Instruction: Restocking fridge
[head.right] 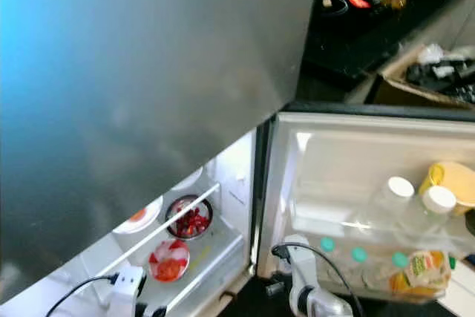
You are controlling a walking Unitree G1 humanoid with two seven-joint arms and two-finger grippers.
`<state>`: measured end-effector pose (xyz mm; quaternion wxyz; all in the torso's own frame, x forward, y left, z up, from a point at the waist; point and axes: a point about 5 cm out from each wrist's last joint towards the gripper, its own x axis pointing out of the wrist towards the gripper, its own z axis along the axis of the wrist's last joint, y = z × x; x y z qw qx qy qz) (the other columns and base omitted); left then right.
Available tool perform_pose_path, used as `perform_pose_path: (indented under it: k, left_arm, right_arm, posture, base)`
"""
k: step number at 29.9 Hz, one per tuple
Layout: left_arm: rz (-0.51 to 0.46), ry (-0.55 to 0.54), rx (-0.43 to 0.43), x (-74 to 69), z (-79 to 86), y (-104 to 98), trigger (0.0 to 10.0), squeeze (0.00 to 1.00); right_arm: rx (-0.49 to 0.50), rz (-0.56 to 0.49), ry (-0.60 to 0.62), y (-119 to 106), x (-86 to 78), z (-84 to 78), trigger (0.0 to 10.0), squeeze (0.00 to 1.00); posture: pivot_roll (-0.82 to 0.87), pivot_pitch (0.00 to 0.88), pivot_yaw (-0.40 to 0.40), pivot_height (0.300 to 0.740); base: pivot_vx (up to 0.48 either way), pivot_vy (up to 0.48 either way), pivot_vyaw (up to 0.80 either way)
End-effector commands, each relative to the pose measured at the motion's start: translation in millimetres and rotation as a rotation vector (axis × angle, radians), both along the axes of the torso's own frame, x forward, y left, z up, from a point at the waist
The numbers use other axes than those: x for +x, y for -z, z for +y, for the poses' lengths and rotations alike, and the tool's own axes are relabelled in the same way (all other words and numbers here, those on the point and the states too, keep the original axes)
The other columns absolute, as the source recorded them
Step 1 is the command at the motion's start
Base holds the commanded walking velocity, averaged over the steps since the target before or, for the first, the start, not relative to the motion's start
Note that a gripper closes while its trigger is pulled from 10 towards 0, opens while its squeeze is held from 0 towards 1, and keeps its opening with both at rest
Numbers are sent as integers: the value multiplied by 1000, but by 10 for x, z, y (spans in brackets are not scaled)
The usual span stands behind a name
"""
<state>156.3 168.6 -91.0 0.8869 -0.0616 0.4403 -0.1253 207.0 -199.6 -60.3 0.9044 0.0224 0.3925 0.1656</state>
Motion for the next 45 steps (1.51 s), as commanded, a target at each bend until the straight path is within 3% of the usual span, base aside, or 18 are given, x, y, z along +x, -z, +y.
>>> perform_pose_path:
  k: [1, 8, 12, 22, 28, 40, 45]
  left_arm:
    - [76, -31, 41, -187, 139, 71, 10000, 0]
    - [124, -47, 53, -312, 171, 115, 10000, 0]
    - [129, -50, 53, -320, 172, 118, 10000, 0]
    - [129, -60, 52, -284, 162, 112, 10000, 0]
    - [136, -69, 53, -266, 152, 111, 10000, 0]
    - [135, -98, 82, -230, 279, 87, 10000, 0]
    - [128, -126, 84, -178, 309, 69, 10000, 0]
  right_arm:
    - [-49, 78, 42, 111, -182, -72, 10000, 0]
    - [-57, 136, 160, 204, -421, -225, 10000, 0]
    - [-30, 135, 200, 213, -468, -255, 10000, 0]
    - [-132, 237, 301, 306, -727, -411, 10000, 0]
    - [-211, 357, 352, 398, -1070, -513, 10000, 0]
    - [-227, 380, 313, 428, -1096, -439, 10000, 0]
    - [-232, 359, 339, 399, -1001, -463, 10000, 0]
  posture:
    - [-18, 30, 29, 740]
    - [-22, 27, 29, 740]
    - [-22, 27, 29, 740]
    - [-23, 26, 28, 740]
    - [-27, 0, 24, 740]
    - [-28, 0, 36, 740]
    - [-38, 0, 35, 740]
  base:
    - [0, 0, 0]
    - [0, 0, 0]
    - [0, 0, 0]
    - [-119, 0, 0]
    - [-317, 0, 0]
    - [-345, 0, 0]
    - [-366, 0, 0]
